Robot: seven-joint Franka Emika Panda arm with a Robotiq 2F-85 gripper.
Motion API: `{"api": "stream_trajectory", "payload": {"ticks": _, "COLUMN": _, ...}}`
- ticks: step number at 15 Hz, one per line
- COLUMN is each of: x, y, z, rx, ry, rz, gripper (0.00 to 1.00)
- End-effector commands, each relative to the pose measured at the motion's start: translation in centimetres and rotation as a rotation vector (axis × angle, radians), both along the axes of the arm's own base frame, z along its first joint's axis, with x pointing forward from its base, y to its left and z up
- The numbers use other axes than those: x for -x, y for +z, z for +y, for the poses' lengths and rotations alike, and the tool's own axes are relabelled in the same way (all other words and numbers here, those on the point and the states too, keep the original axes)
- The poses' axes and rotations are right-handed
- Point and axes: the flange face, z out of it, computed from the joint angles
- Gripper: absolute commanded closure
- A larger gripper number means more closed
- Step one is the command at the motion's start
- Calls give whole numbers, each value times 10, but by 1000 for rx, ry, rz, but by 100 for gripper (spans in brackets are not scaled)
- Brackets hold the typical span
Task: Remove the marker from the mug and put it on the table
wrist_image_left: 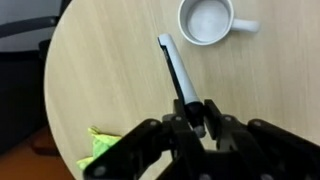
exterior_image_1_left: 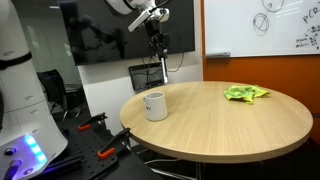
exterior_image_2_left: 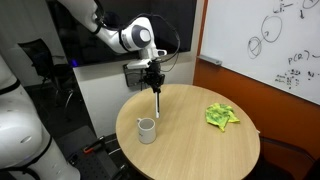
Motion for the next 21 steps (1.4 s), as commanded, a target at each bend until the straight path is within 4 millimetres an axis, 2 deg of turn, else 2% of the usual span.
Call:
{"api": "stream_trajectory", "payload": {"ticks": 1, "x": -26, "y": -31, "z": 16, "rx": 123, "ry": 171, "rz": 19, "gripper": 93}}
{"api": "stream_trajectory", "payload": {"ticks": 5, "x": -48, "y": -79, "z": 31, "rx": 196, "ry": 357, "rz": 5, "gripper": 93}}
{"api": "stream_trajectory", "payload": {"ticks": 9, "x": -60, "y": -109, "z": 41, "rx": 218, "ry": 433, "rz": -5, "gripper": 93}}
{"api": "stream_trajectory", "payload": {"ticks": 13, "x": -60, "y": -129, "z": 53, "rx": 214, "ry": 480, "rz": 19, "gripper": 93}}
{"api": "stream_trajectory", "payload": {"ticks": 16, "x": -58, "y": -137, "z": 62, "rx": 178, "ry": 500, "rz": -4, "gripper": 93}}
{"api": "stream_trajectory", "payload": {"ticks": 17, "x": -58, "y": -139, "z": 63, "rx": 173, "ry": 502, "rz": -12, "gripper": 76}}
{"api": "stream_trajectory", "payload": {"ticks": 18, "x": -58, "y": -139, "z": 64, "rx": 166, "ry": 505, "rz": -17, "gripper": 49}}
{"api": "stream_trajectory", "payload": {"ticks": 19, "x": -58, "y": -140, "z": 64, "rx": 165, "ry": 508, "rz": -20, "gripper": 48}}
{"api": "stream_trajectory", "payload": {"ticks": 21, "x": -57, "y": -140, "z": 62, "rx": 146, "ry": 500, "rz": -19, "gripper": 34}}
